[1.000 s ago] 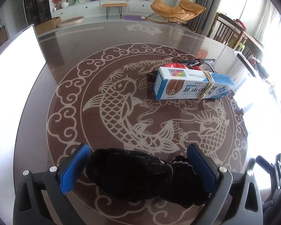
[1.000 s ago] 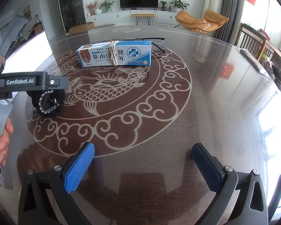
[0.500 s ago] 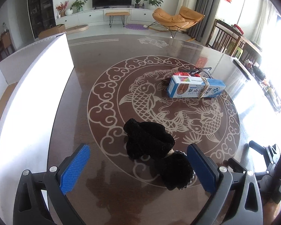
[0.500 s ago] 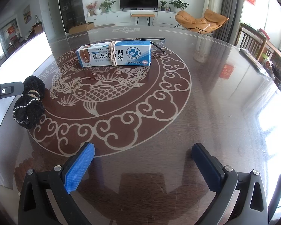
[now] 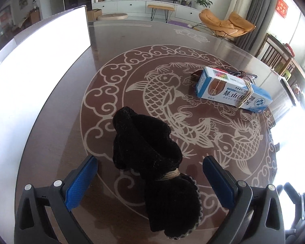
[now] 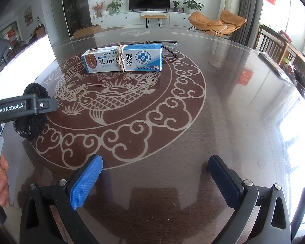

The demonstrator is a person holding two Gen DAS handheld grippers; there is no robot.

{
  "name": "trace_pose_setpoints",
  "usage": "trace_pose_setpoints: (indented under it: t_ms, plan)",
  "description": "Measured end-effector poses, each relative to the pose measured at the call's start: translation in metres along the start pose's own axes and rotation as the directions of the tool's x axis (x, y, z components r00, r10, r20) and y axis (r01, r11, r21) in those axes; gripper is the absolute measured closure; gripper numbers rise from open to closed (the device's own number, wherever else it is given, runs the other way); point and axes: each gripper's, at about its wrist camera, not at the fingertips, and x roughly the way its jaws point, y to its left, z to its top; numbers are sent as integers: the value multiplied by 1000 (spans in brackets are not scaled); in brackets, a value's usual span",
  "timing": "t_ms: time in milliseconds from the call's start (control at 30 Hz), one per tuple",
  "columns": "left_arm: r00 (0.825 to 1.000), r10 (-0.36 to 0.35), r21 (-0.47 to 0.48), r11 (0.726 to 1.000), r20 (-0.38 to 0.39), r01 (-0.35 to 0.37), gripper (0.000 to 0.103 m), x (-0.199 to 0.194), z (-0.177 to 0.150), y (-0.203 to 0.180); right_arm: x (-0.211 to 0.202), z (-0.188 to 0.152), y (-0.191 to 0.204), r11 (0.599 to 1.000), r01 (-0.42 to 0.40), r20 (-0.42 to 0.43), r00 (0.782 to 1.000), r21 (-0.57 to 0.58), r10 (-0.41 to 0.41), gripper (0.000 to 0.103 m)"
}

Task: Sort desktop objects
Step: 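Lift the black plush with the left gripper, then grasp and lift the blue-and-white ointment box with the right gripper while the left holds the plush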

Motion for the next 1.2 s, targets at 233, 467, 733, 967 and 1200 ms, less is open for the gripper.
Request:
trace_pose_setpoints:
  t_ms: [233, 467, 733, 967, 1200]
  plan:
    - [998, -1, 139, 990, 58, -7, 0, 9, 2, 15, 0, 0, 1, 1000, 1, 0, 1000, 1, -1, 0]
    - [998, -7, 138, 990, 66, -2, 0, 12, 5, 17, 0, 0, 1, 1000, 1, 0, 1000, 1, -1, 0]
    - [998, -7, 141, 990, 65, -2, 0, 11, 5, 17, 0, 0, 1, 1000, 1, 0, 1000, 2, -1, 0]
    - [997, -41, 189, 981, 60, 29, 0, 10, 8, 19, 0, 0, 1, 1000, 2, -1, 1000, 2, -2, 0]
    - [997, -38, 184, 983, 65, 25, 0, 9, 6, 18, 5, 4, 3, 999, -18, -18, 1000, -27, 18, 0]
